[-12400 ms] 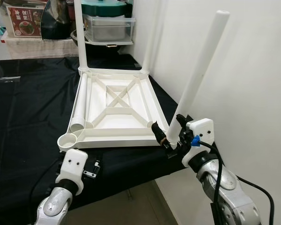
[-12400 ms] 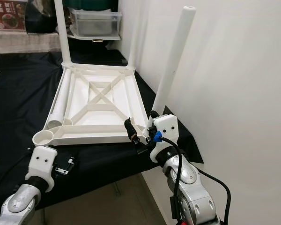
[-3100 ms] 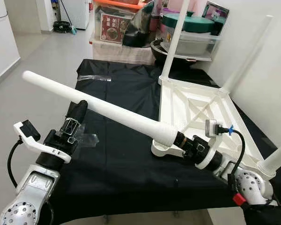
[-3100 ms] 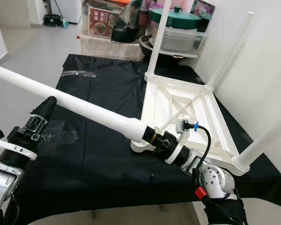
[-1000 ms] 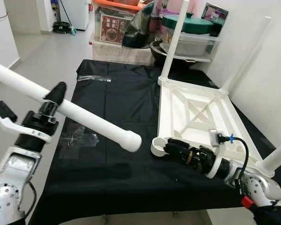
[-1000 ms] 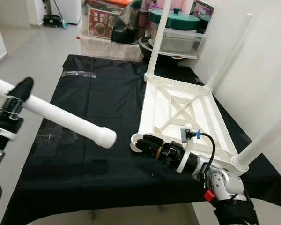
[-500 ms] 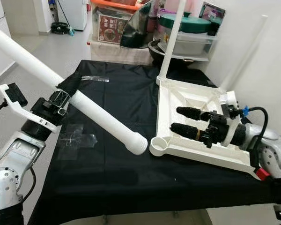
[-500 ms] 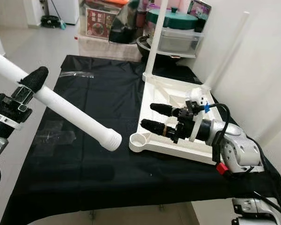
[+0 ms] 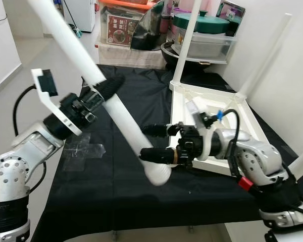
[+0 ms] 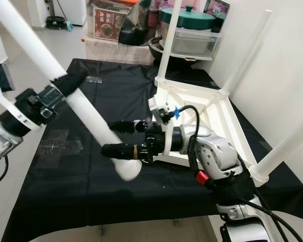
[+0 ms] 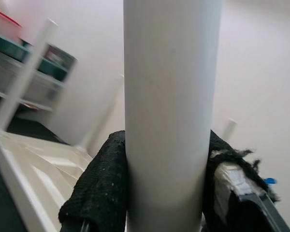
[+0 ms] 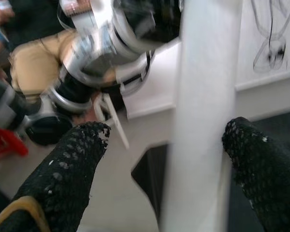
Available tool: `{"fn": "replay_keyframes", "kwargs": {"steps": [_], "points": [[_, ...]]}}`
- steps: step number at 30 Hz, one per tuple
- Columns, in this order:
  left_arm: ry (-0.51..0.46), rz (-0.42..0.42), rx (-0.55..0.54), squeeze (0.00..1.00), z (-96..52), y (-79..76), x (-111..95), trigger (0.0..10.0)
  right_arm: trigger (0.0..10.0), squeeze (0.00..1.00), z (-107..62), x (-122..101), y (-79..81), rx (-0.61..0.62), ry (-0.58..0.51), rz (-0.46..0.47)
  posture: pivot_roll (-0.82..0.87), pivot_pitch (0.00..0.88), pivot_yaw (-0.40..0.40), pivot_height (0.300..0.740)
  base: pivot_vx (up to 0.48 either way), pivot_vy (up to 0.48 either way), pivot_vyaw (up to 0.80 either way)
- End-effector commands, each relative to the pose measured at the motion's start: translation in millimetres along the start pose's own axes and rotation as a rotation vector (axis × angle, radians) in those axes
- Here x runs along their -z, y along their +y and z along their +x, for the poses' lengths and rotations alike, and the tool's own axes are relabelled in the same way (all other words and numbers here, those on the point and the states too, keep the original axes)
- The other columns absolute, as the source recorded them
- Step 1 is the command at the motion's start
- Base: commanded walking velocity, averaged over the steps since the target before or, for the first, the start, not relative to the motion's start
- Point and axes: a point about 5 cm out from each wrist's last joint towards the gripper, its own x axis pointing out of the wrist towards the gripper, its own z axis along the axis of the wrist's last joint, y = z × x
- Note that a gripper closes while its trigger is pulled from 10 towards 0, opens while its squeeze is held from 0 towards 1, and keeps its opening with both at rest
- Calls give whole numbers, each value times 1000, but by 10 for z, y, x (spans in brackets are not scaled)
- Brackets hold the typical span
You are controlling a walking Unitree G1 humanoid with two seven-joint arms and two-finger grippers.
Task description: Building children table
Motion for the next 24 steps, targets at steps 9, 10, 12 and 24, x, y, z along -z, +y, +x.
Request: {"fn": "replay_keyframes", "kwargs": {"steps": [9,10,12,24], "points": [[41,-22,102,0,210,-62,101,10000,10000,0,304,189,-60,57,112,44,56,0,-108,740,0,0,0],[44,-27,104,0,227,-51,118,10000,10000,0,331,200,-75,73,117,48,53,0,-107,740,0,0,0],[44,-27,104,0,227,-51,118,10000,10000,0,331,200,-75,73,117,48,53,0,-107,740,0,0,0],[70,-38,110,0,280,-11,217,10000,0,0,398,190,-51,89,101,73,44,0,-113,740,0,0,0]]}}
